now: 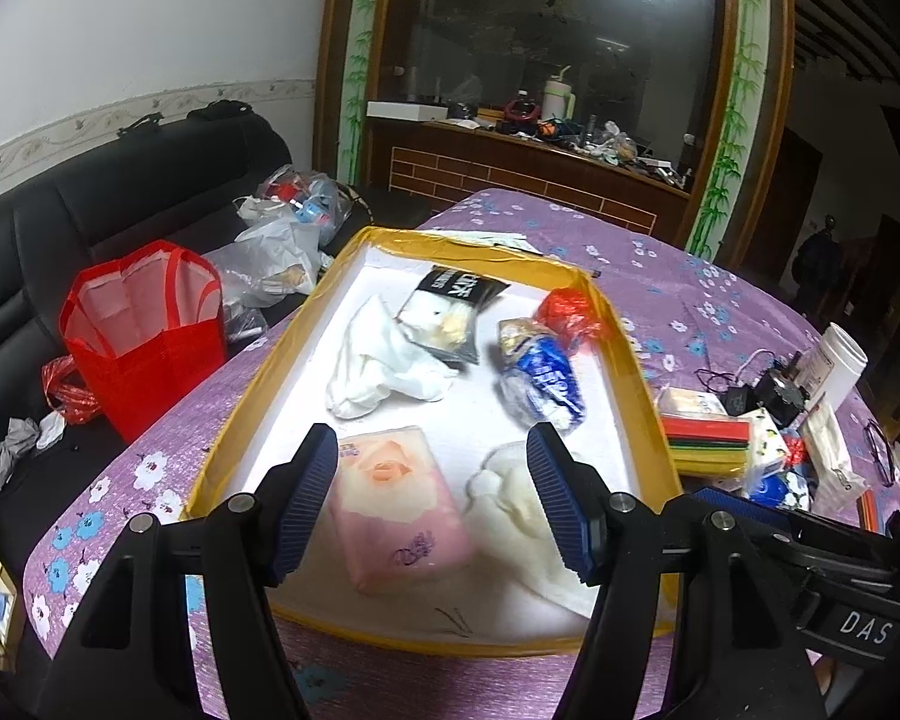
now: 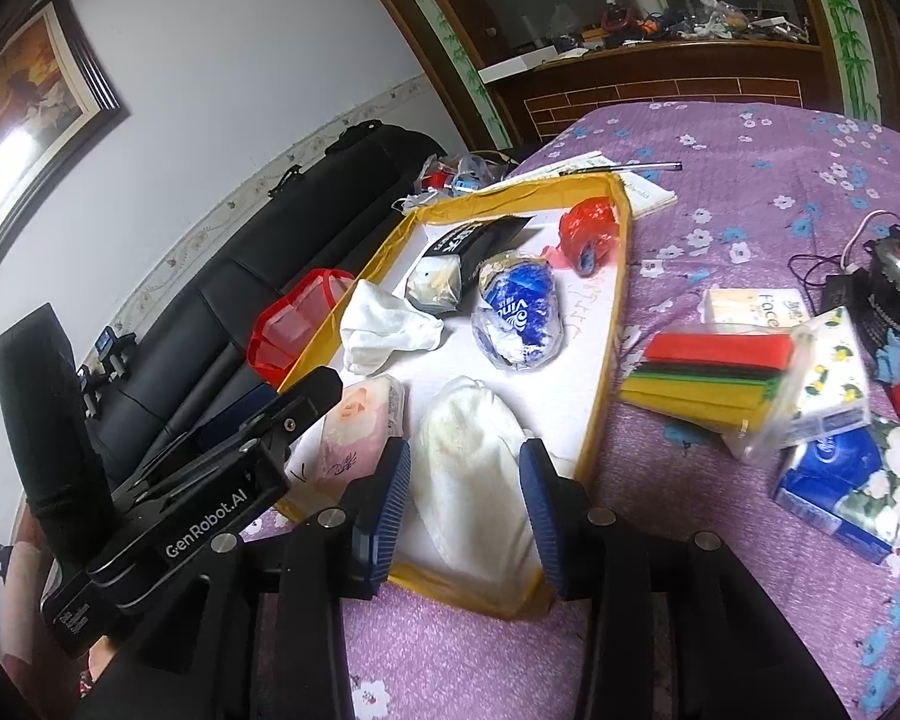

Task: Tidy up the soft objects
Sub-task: 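Move both tools back over the table items, then grasp the striped sponge with the left tool while the right tool grasps the blue Vita bag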

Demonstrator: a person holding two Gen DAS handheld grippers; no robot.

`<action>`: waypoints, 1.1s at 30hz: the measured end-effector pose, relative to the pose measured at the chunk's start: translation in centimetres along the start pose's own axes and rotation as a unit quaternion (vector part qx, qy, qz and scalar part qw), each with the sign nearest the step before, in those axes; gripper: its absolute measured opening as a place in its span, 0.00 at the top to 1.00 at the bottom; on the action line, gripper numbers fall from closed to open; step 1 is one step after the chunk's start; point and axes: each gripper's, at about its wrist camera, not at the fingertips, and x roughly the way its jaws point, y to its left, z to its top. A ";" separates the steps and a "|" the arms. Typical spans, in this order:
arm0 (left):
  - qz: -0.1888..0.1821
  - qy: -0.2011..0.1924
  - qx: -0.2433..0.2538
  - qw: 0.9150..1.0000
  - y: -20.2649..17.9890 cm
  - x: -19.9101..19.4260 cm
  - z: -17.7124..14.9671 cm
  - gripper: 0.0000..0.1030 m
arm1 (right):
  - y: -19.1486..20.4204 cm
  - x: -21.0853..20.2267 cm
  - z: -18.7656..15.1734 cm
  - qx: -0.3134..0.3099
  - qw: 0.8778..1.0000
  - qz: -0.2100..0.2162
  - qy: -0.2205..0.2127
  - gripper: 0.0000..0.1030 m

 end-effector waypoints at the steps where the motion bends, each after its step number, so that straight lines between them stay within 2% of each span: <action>1: -0.004 -0.001 0.003 1.000 -0.3 -0.2 0.1 0.37 | -0.2 -0.4 0.0 0.003 1.000 0.001 -0.002 0.61; 7: -0.012 -0.006 0.021 1.000 -2.3 -1.1 0.3 0.37 | -1.9 -3.1 0.3 0.021 1.000 0.008 -0.017 0.61; 12: -0.026 -0.005 0.043 0.999 -4.7 -1.6 0.4 0.37 | -5.2 -6.9 1.2 0.051 0.998 0.000 -0.039 0.58; 18: -0.067 0.004 0.087 0.994 -9.3 -2.0 0.4 0.37 | -10.7 -11.7 2.4 0.082 0.993 -0.043 -0.072 0.53; 20: -0.095 0.019 0.099 0.990 -10.9 -1.7 0.5 0.26 | -12.5 -13.0 2.4 0.093 0.990 -0.060 -0.090 0.50; 24: -0.148 0.059 0.092 0.983 -13.5 0.5 1.4 0.25 | -17.2 -14.5 1.6 0.138 0.980 -0.080 -0.120 0.46; 28: -0.165 0.108 0.093 0.976 -16.2 4.1 3.3 0.25 | -20.1 -14.4 1.2 0.179 0.975 -0.059 -0.116 0.46; 30: -0.150 0.124 0.083 0.977 -16.9 6.6 4.3 0.25 | -20.4 -14.7 1.2 0.183 0.975 -0.047 -0.119 0.46; 32: -0.157 0.147 0.083 0.973 -17.7 9.0 4.7 0.25 | -20.6 -15.5 1.2 0.179 0.974 -0.048 -0.130 0.46; 33: -0.147 0.159 0.085 0.973 -18.0 10.2 4.9 0.25 | -20.5 -15.8 1.2 0.176 0.974 -0.048 -0.133 0.46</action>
